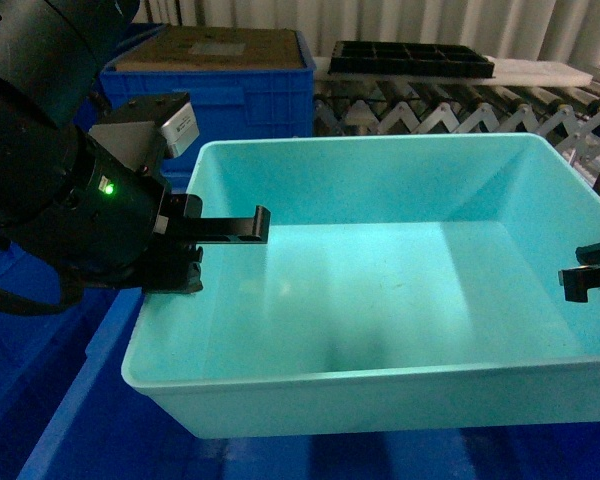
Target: Stack blue boxes stably on right
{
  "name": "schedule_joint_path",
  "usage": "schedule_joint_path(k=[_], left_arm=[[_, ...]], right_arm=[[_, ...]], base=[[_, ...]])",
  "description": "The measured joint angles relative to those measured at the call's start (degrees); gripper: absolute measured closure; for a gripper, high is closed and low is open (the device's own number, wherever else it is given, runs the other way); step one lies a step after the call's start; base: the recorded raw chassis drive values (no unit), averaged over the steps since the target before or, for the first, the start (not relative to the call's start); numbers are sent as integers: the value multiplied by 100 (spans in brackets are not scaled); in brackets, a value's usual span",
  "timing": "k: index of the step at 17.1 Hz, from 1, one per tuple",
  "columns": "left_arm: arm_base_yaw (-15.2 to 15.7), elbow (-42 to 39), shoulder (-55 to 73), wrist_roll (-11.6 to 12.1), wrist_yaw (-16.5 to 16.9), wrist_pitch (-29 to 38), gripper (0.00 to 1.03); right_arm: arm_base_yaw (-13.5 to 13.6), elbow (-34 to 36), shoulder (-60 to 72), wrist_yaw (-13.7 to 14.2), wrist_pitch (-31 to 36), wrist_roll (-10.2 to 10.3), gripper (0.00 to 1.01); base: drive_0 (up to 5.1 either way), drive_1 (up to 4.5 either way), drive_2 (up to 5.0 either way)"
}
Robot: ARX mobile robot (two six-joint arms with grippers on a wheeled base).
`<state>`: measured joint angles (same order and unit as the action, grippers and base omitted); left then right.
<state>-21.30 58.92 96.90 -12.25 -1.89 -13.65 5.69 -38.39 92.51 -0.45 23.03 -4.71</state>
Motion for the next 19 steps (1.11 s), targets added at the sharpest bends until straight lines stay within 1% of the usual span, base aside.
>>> schedule_joint_path(k=[5,9,14,19], left_arm=[[-37,-20,4,-136,-20,125,101],[-111,299,262,-149,-87,129,101],[-111,455,442,-107,-116,57,101],[-101,809,640,57,-151,4,101]], right_arm=[[-52,-48,44,-4,114,-131,95],[-170,-195,201,-50,138,-136,95],[-197,-238,304,-85,103,-136,95],[-236,-413,358,-94,92,-129,95]], base=[[0,0,0],[0,0,0],[0,0,0],[0,0,0]])
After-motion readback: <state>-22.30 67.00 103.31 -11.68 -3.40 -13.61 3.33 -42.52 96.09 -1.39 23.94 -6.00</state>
